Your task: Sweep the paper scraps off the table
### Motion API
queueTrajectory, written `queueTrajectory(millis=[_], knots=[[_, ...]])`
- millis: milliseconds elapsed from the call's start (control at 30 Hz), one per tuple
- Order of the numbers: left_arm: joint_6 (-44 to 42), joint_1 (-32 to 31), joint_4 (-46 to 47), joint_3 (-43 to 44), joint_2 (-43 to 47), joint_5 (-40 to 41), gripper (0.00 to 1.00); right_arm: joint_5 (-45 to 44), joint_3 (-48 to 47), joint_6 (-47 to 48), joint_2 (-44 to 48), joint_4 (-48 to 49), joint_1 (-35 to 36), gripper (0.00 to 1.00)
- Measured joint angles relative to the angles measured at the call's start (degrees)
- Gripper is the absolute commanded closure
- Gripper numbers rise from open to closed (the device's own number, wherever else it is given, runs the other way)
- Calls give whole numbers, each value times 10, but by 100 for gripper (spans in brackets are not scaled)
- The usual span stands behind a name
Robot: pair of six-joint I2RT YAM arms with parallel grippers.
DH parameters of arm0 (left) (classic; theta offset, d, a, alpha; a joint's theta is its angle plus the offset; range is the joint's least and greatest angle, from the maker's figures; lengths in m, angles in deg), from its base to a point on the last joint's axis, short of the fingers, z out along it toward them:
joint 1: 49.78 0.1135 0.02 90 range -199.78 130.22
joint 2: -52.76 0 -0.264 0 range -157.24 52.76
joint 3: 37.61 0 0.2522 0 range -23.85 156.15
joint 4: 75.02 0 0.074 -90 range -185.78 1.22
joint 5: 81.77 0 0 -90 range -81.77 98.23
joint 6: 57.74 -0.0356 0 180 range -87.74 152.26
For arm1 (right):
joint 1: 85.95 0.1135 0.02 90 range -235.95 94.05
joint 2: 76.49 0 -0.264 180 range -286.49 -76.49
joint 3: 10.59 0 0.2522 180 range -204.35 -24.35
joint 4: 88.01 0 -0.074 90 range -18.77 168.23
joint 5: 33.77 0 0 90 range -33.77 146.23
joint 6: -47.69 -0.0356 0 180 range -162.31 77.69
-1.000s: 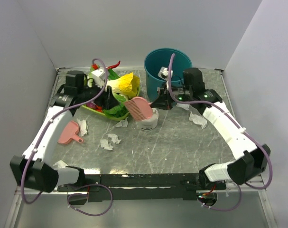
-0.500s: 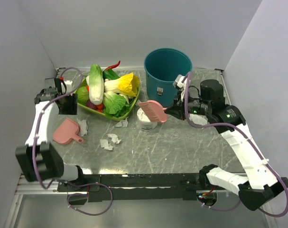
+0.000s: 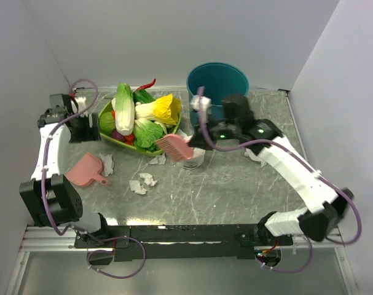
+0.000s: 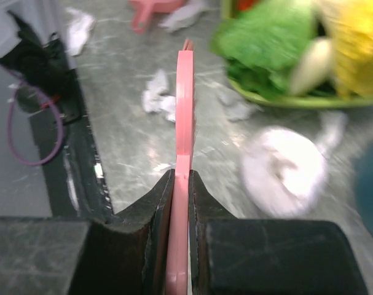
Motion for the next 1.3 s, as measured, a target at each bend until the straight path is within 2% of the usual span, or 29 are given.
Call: queueTrajectory(millis=[33, 67, 100, 133, 300, 467, 600, 867, 1300], knots=[[6, 1, 4, 17, 8, -10, 12, 0, -10, 0, -18, 0, 15, 100], [12, 1, 14, 30, 22, -19, 3, 2, -23, -2, -40, 0, 29, 100], [18, 1, 26, 34, 43, -26, 1, 4, -43, -6, -67, -6, 45, 100], [22, 1, 40, 35, 73, -32, 3, 6, -57, -9, -86, -9, 53, 100], [46, 2, 113, 19, 269, -67, 4, 7, -160, -28, -205, -23, 83, 100], [30, 2, 148, 8, 402, -116, 4, 22, -227, -49, -299, -17, 134, 100], [15, 2, 132, 41, 407, -145, 4, 30, -233, -80, -332, 23, 177, 100], [21, 7, 57, 158, 375, -193, 3, 27, -256, -174, -391, 164, 263, 100], [27, 26, 40, 141, 435, -236, 3, 22, -358, -271, -548, 248, 327, 100]])
